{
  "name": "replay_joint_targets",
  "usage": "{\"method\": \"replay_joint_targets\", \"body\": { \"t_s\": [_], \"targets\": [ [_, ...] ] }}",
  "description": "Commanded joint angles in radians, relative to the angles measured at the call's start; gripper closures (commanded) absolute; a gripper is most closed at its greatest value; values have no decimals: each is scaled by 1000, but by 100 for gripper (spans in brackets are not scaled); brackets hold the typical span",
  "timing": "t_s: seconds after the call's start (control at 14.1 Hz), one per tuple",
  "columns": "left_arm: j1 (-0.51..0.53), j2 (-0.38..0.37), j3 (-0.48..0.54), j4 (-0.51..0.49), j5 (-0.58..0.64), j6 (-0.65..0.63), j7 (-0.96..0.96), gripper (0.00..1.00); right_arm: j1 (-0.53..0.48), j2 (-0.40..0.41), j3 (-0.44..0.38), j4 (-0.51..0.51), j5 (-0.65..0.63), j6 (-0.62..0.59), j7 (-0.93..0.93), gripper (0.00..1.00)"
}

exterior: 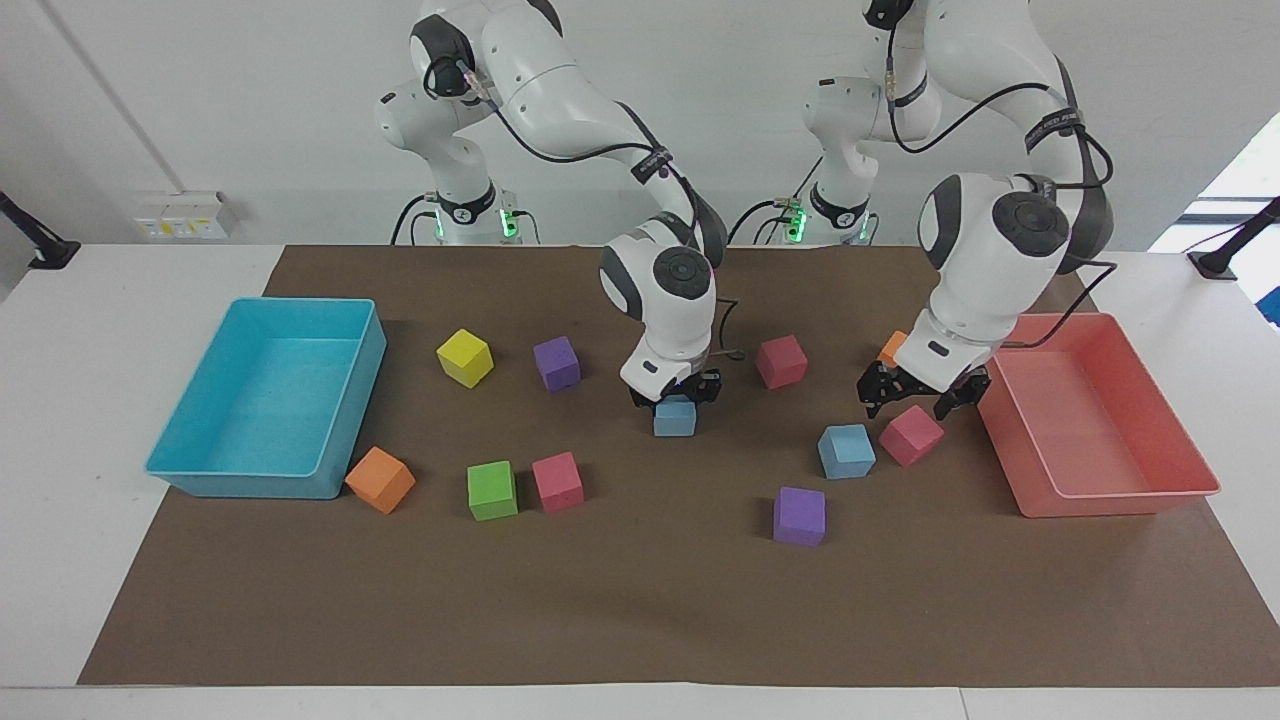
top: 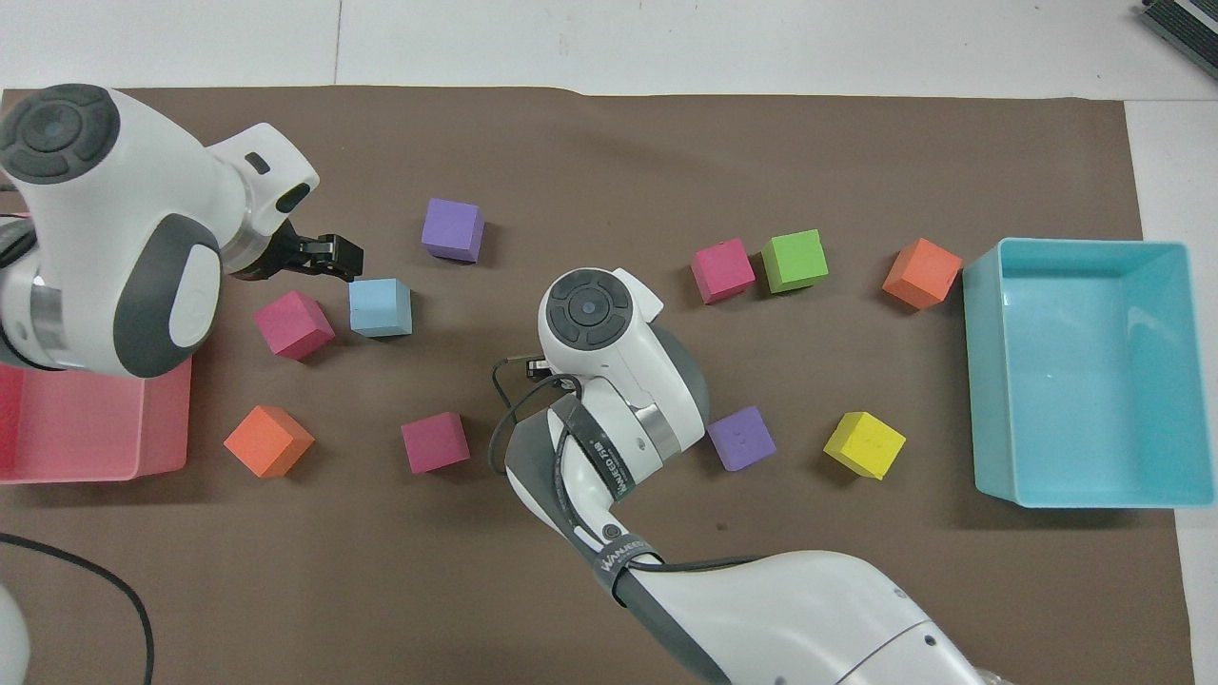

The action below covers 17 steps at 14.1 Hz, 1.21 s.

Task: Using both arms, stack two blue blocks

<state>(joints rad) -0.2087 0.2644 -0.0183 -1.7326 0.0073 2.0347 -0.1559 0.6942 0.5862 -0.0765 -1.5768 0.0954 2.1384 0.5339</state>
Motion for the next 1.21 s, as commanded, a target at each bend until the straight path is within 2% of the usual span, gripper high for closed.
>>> {"method": "replay_joint_targets", "body": {
  "t_s": [0.0,0.21,0.28,0.35,0.43,0.92,1.14],
  "targets": [
    [-23,-16,14,-90,7,99,-48,0,-7,0,4,-23,6,9,11,100],
    [-40,6,14,-134,7,186,-88,0,-7,0,4,-29,6,9,11,99],
    [-40,4,14,-148,7,203,-89,0,-10,0,4,-26,6,0,11,71],
    [-40,1,14,-165,7,216,-88,0,-10,-2,4,-28,-5,-3,11,32],
    [-40,-1,14,-176,7,228,-89,0,-7,-8,4,-29,-9,-5,12,0],
    [-57,62,15,-191,7,314,-93,0,-51,-117,-2,-23,9,-55,14,0],
    [-61,85,15,-200,7,341,-111,0,-79,-199,-5,-25,10,-84,20,0]
  ]
}}
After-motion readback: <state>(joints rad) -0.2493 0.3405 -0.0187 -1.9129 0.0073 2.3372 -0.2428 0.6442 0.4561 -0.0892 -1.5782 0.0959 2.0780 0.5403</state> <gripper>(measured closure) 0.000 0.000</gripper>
